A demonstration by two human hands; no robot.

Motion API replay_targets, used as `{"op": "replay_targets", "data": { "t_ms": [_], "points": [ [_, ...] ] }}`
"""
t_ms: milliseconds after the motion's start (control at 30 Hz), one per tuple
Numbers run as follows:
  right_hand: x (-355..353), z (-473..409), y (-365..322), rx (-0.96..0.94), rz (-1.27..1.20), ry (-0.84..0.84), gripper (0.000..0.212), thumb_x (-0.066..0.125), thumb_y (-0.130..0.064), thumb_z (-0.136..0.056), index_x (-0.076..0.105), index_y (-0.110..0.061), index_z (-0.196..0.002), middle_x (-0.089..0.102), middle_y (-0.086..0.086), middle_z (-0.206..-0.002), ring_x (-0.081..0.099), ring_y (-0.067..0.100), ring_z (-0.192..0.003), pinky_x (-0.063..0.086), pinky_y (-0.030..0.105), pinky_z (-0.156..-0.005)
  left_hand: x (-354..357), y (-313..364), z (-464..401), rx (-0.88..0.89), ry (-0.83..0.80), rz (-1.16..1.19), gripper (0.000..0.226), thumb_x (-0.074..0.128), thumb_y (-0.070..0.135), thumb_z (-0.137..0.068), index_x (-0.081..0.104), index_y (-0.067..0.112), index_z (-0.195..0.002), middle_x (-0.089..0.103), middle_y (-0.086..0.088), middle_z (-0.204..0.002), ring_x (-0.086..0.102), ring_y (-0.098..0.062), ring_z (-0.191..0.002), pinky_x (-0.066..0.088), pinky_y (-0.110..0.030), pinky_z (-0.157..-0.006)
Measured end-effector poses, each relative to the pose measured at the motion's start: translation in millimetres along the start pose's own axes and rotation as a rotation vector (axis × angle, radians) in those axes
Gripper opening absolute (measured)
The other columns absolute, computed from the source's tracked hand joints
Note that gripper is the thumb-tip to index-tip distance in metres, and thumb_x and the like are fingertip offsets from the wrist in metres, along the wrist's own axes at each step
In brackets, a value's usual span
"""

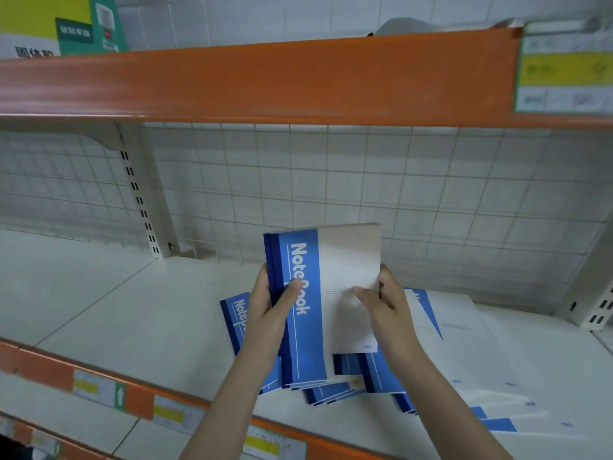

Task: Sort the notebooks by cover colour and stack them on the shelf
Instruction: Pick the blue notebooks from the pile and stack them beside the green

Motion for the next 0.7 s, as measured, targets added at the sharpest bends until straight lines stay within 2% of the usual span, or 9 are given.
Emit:
{"op": "replay_targets", "data": {
  "t_ms": [100, 200, 267, 367, 433, 533, 633, 667, 700],
  "points": [
    [2.7, 4.3, 8.0, -0.044, -0.005, 0.004, 0.018, 0.049, 0.001, -0.09, 0.058, -0.014, -0.096, 0.06, 0.0, -0.083, 0.051, 0.006, -0.075, 0.044, 0.014, -0.069, 5.6, -3.8, 3.4, -0.012, 0.019, -0.033, 0.031, 0.066, 0.037, -0.076, 0.061, 0.036, -0.106, 0.07, 0.011, -0.1, 0.067, -0.005, -0.093, 0.052, -0.015, -0.071],
    [3.8, 10.4, 19.6, -0.055, 0.024, -0.018, 0.019, 0.047, -0.004, -0.093, 0.057, -0.019, -0.099, 0.061, -0.023, -0.079, 0.053, -0.008, -0.075, 0.042, 0.004, -0.068, 4.0, -14.9, 8.6, -0.033, 0.038, -0.065, 0.032, 0.066, 0.036, -0.076, 0.06, 0.036, -0.107, 0.07, 0.013, -0.101, 0.066, -0.003, -0.094, 0.051, -0.013, -0.072],
    [2.4, 13.6, 29.8, -0.034, 0.04, -0.009, 0.012, 0.046, -0.006, -0.094, 0.054, -0.014, -0.092, 0.058, -0.019, -0.074, 0.051, -0.005, -0.07, 0.042, 0.007, -0.066, 2.5, -22.3, 13.9, -0.049, 0.041, -0.098, 0.032, 0.064, 0.033, -0.08, 0.057, 0.033, -0.111, 0.069, 0.016, -0.103, 0.065, -0.001, -0.097, 0.05, -0.011, -0.074],
    [-1.3, 13.3, 35.7, -0.029, 0.071, -0.028, 0.01, 0.041, -0.003, -0.095, 0.048, -0.005, -0.089, 0.052, 0.001, -0.077, 0.045, 0.004, -0.068, 0.042, 0.011, -0.064, 3.0, -27.5, 16.8, -0.046, 0.069, -0.178, 0.026, 0.06, 0.022, -0.09, 0.054, 0.035, -0.111, 0.067, 0.024, -0.101, 0.062, 0.006, -0.096, 0.047, -0.005, -0.072],
    [-4.3, 10.0, 31.1, -0.048, 0.131, -0.064, 0.016, 0.039, 0.0, -0.095, 0.046, -0.008, -0.082, 0.051, -0.009, -0.069, 0.042, -0.001, -0.062, 0.039, 0.008, -0.058, 4.5, -25.6, 13.8, -0.042, 0.083, -0.212, 0.027, 0.058, 0.017, -0.092, 0.054, 0.036, -0.111, 0.066, 0.025, -0.1, 0.062, 0.007, -0.094, 0.046, -0.005, -0.073],
    [-15.2, 4.3, 23.1, -0.052, 0.209, -0.054, 0.033, 0.04, 0.0, -0.094, 0.038, -0.024, -0.071, 0.049, -0.023, -0.055, 0.041, -0.005, -0.051, 0.035, 0.006, -0.049, 10.5, -17.2, 6.2, -0.067, 0.038, -0.232, 0.025, 0.057, 0.014, -0.093, 0.054, 0.035, -0.107, 0.068, 0.021, -0.096, 0.062, 0.009, -0.088, 0.046, -0.005, -0.071],
    [-30.7, 4.1, 19.7, 0.005, 0.229, 0.009, 0.024, 0.038, -0.008, -0.094, 0.045, -0.021, -0.075, 0.049, -0.016, -0.058, 0.041, -0.005, -0.049, 0.034, 0.006, -0.047, 24.5, -15.1, 2.2, -0.187, -0.013, -0.268, 0.008, 0.051, 0.023, -0.096, 0.052, 0.03, -0.099, 0.062, 0.01, -0.095, 0.059, 0.003, -0.077, 0.044, -0.008, -0.064],
    [-35.7, 5.2, 20.1, 0.045, 0.242, 0.028, 0.021, 0.037, -0.011, -0.095, 0.044, -0.018, -0.076, 0.046, -0.012, -0.061, 0.041, -0.004, -0.05, 0.034, 0.007, -0.046, 29.5, -16.0, 2.4, -0.232, -0.008, -0.288, 0.006, 0.046, 0.028, -0.098, 0.051, 0.029, -0.1, 0.06, 0.007, -0.098, 0.057, -0.002, -0.08, 0.044, -0.013, -0.066],
    [-44.9, 6.9, 20.3, 0.088, 0.271, 0.052, 0.021, 0.036, -0.013, -0.095, 0.041, -0.016, -0.075, 0.043, -0.008, -0.064, 0.04, -0.001, -0.052, 0.033, 0.008, -0.046, 39.4, -16.4, 3.4, -0.27, -0.015, -0.315, 0.014, 0.041, 0.032, -0.1, 0.051, 0.027, -0.109, 0.057, 0.006, -0.105, 0.056, -0.006, -0.09, 0.043, -0.019, -0.073]
  ]
}}
Point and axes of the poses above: each hand's wrist, its own z-axis away from the middle knuckle, its own x-axis out of the palm, y = z × x, the point moved 2 cm from there along -z, towards the middle knuckle
